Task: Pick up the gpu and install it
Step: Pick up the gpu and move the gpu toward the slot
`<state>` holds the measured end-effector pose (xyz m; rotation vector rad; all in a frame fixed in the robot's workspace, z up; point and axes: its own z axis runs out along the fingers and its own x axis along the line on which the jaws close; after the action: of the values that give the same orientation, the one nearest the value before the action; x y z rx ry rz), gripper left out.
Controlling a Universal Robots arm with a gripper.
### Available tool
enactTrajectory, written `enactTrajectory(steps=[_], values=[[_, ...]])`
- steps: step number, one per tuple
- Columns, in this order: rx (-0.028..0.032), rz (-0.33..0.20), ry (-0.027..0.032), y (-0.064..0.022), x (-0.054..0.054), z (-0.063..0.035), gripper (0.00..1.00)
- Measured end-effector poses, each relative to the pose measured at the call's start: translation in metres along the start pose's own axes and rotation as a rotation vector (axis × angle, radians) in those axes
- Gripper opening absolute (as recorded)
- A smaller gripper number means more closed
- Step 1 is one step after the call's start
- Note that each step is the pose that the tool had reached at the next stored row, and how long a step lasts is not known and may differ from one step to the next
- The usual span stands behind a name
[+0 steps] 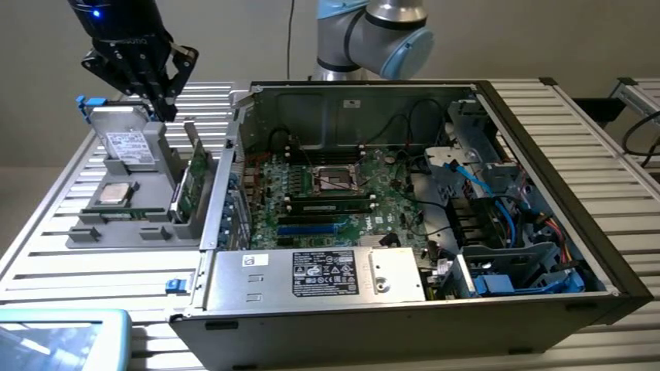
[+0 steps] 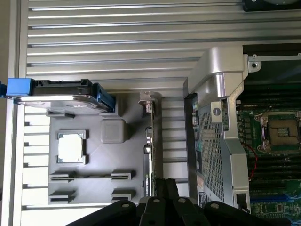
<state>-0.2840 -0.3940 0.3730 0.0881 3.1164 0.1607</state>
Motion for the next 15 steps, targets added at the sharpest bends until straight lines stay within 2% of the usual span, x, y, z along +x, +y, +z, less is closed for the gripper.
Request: enactTrajectory(steps=[2, 3, 5, 6, 7, 8, 9, 10, 15], values=[[0.0000, 0.000, 0.0000, 0.0000, 0.000, 0.0000, 0.25], [0.0000, 0.000, -0.0001, 0.0000, 0.000, 0.0000, 0.25], [-0.0001, 0.000, 0.0000, 0.0000, 0.000, 0.0000, 0.37], [-0.0010, -0.001, 0.0001, -0.0001, 0.001, 0.0003, 0.37], [-0.0038, -0.004, 0.0006, -0.0005, 0.002, 0.0011, 0.43], [-0.0070, -0.009, 0.0013, -0.0009, 0.004, 0.0025, 0.43], [-0.0097, -0.015, 0.0019, -0.0012, 0.005, 0.0042, 0.49], [-0.0113, -0.020, 0.0025, -0.0016, 0.006, 0.0060, 0.49], [-0.0117, -0.029, 0.0037, -0.0030, 0.013, 0.0148, 0.49]])
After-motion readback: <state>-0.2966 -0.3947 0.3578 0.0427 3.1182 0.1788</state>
